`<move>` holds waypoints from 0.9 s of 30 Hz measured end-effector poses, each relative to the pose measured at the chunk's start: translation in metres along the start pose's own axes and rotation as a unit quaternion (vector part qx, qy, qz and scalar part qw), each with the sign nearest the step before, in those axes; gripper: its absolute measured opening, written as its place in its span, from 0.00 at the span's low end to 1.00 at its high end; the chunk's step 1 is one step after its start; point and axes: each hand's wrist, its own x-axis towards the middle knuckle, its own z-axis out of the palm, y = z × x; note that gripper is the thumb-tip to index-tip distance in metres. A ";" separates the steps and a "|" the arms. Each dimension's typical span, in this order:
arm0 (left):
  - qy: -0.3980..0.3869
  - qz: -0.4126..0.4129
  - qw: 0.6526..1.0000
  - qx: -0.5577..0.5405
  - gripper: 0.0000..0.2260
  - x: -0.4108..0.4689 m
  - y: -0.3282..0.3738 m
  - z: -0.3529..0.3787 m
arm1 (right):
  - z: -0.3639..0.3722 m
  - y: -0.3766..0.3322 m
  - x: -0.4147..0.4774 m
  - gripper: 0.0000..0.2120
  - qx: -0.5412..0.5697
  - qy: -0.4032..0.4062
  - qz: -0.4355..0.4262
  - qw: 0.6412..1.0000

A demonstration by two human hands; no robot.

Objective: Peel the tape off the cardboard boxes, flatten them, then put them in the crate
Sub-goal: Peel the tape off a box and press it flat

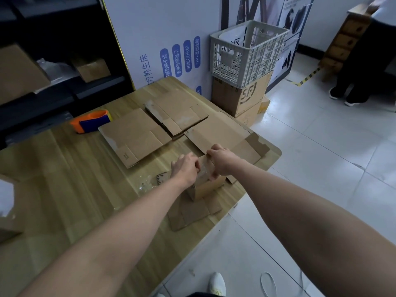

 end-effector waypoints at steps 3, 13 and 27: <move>0.016 0.003 1.000 -0.026 0.09 -0.003 -0.006 0.006 | 0.000 -0.001 0.001 0.42 0.008 -0.002 -0.003 1.000; 0.055 -0.053 0.993 -0.093 0.05 0.008 0.003 0.003 | -0.002 0.000 0.000 0.44 0.011 -0.008 -0.012 1.000; 0.070 0.007 0.990 -0.118 0.05 0.004 -0.004 0.009 | -0.004 0.001 0.001 0.44 0.002 -0.010 -0.016 1.000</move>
